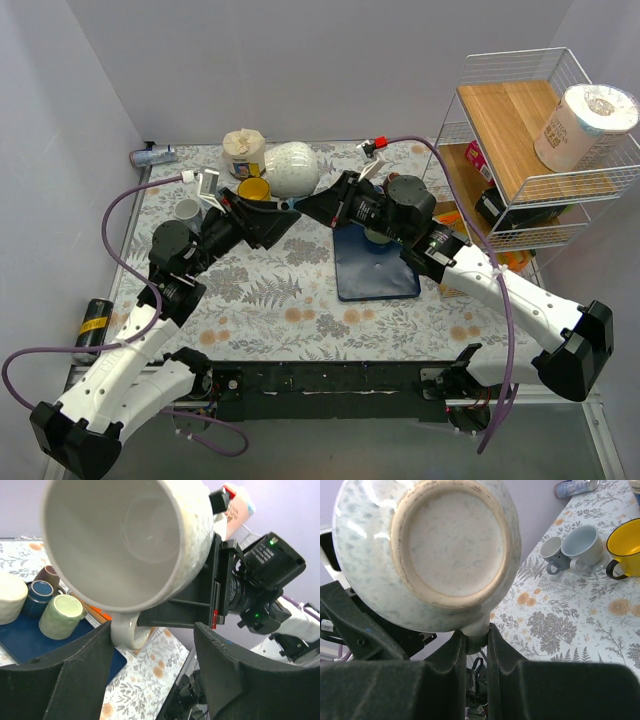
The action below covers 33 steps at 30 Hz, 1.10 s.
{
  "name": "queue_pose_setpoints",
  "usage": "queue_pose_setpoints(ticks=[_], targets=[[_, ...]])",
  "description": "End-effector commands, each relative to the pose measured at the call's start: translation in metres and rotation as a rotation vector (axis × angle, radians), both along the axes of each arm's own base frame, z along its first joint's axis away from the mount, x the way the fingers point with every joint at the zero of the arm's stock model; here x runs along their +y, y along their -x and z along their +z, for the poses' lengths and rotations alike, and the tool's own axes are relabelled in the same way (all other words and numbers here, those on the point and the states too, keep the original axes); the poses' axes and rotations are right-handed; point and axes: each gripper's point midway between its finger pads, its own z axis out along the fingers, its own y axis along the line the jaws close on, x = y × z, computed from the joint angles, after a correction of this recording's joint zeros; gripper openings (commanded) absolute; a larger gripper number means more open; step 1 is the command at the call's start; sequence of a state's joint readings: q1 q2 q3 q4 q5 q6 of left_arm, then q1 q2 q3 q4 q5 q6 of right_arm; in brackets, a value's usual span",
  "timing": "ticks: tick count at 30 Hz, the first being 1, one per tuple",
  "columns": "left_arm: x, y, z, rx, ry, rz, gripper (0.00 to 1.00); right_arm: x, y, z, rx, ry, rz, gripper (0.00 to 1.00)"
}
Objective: Turn the mug right side up
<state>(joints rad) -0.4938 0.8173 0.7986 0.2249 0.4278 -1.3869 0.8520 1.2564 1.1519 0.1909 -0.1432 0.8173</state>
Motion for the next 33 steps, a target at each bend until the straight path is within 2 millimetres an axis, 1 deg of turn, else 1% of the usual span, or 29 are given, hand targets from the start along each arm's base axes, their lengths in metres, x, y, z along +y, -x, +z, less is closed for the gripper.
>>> queue_pose_setpoints(ticks=[1, 3, 4, 6, 7, 10, 14, 20, 24, 26, 28, 31, 33], targets=[[0.017, 0.004, 0.028, -0.064, 0.087, 0.082, 0.57, -0.008, 0.011, 0.088, -0.150, -0.225, -0.007, 0.01], [0.015, 0.005, 0.027, -0.056, 0.085, 0.070, 0.52, -0.009, 0.013, 0.090, -0.154, -0.233, -0.004, 0.01], [0.014, 0.005, 0.026, -0.055, 0.083, 0.064, 0.48, -0.009, 0.013, 0.090, -0.153, -0.235, -0.002, 0.01], [0.013, 0.005, 0.024, -0.048, 0.080, 0.058, 0.41, -0.008, 0.014, 0.090, -0.155, -0.234, 0.003, 0.01], [0.012, 0.005, 0.024, -0.046, 0.082, 0.057, 0.35, -0.008, 0.015, 0.091, -0.155, -0.237, 0.004, 0.01], [0.014, 0.003, 0.026, -0.047, 0.086, 0.068, 0.29, -0.008, 0.015, 0.091, -0.154, -0.236, 0.011, 0.01], [0.014, 0.002, 0.026, -0.046, 0.082, 0.071, 0.27, -0.006, 0.019, 0.090, -0.154, -0.233, 0.032, 0.01], [0.011, -0.003, 0.024, -0.031, 0.077, 0.072, 0.33, -0.003, 0.028, 0.089, -0.156, -0.226, 0.082, 0.01], [0.009, -0.005, 0.023, -0.022, 0.077, 0.066, 0.29, -0.003, 0.032, 0.089, -0.157, -0.225, 0.091, 0.01], [0.008, -0.006, 0.023, -0.019, 0.075, 0.065, 0.13, -0.002, 0.033, 0.088, -0.156, -0.224, 0.096, 0.01], [0.010, -0.008, 0.024, -0.016, 0.077, 0.081, 0.00, -0.003, 0.033, 0.086, -0.154, -0.218, 0.094, 0.01], [0.015, -0.013, 0.023, 0.002, 0.077, 0.122, 0.00, -0.004, 0.030, 0.079, -0.150, -0.197, 0.072, 0.01], [0.018, -0.016, 0.019, 0.030, 0.067, 0.152, 0.00, -0.005, 0.027, 0.070, -0.157, -0.170, 0.054, 0.01]])
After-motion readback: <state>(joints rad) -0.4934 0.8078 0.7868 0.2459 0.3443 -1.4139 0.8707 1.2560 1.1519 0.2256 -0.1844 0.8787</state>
